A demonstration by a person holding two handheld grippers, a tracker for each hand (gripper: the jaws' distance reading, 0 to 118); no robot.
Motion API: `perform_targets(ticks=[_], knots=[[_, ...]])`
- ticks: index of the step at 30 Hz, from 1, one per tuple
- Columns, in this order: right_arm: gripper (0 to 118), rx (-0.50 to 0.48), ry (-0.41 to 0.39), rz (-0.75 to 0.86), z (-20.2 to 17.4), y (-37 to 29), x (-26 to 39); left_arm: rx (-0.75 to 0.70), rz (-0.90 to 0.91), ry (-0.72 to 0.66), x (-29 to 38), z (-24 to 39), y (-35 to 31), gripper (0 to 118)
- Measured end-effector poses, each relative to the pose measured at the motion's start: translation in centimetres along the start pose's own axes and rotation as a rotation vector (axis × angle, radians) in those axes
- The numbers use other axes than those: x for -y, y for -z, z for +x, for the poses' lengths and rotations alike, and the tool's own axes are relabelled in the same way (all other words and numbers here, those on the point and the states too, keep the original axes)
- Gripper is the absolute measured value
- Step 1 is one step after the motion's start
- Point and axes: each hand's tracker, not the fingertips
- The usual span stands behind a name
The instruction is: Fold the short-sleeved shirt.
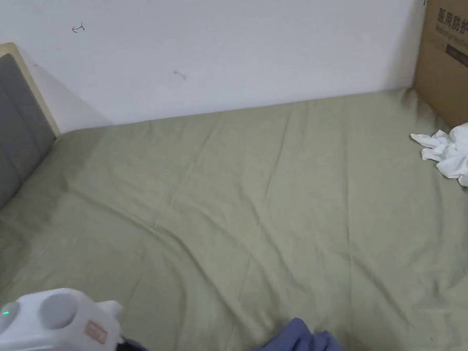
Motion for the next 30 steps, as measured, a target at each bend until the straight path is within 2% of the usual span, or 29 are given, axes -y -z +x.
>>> perform_targets(ticks=[2, 6, 12, 15, 16, 17, 21, 25, 27, 28, 30], knots=[[8, 0.003, 0.016, 0.001, 0.4, -0.2, 0.1, 0.023, -0.011, 0.005, -0.9, 1.9, 1.5, 23], [8, 0.006, 0.030, -0.004, 1.0, -0.5, 0.7, -0.093, -0.080, 0.082, -2.1, 4.2, 5.8, 24], [9, -0.004, 0.024, -0.043, 1.5, -0.3, 2.0, -0.071, -0.095, -0.028, -1.6, 3.8, 9.5, 27], [9, -0.016, 0.038, -0.049, 1.7, 0.0, 2.2, 0.001, -0.032, -0.091, -1.1, 3.3, 8.2, 54], [9, -0.017, 0.037, -0.049, 1.7, 0.0, 2.2, 0.014, 0.040, -0.103, -0.6, 3.5, 6.9, 69], [9, -0.019, 0.033, -0.049, 1.7, 0.0, 2.2, 0.014, 0.086, -0.084, -0.2, 3.7, 5.5, 72], [9, -0.030, 0.023, -0.047, 1.8, 0.1, 1.9, 0.013, 0.265, -0.045, 1.9, 3.6, -1.5, 73], [9, -0.025, 0.040, -0.047, 2.0, 0.3, 1.9, -0.087, 0.460, -0.170, 4.1, 2.6, -5.1, 73], [9, -0.029, 0.050, -0.048, 1.9, 0.2, 2.0, -0.205, 0.464, -0.194, 4.7, 3.0, -4.3, 73], [9, -0.030, 0.050, -0.049, 1.9, 0.2, 2.1, -0.245, 0.421, -0.163, 4.4, 3.5, -2.8, 73], [9, -0.032, 0.048, -0.055, 1.8, 0.3, 2.2, -0.246, 0.299, -0.092, 4.1, 4.9, -0.1, 73]])
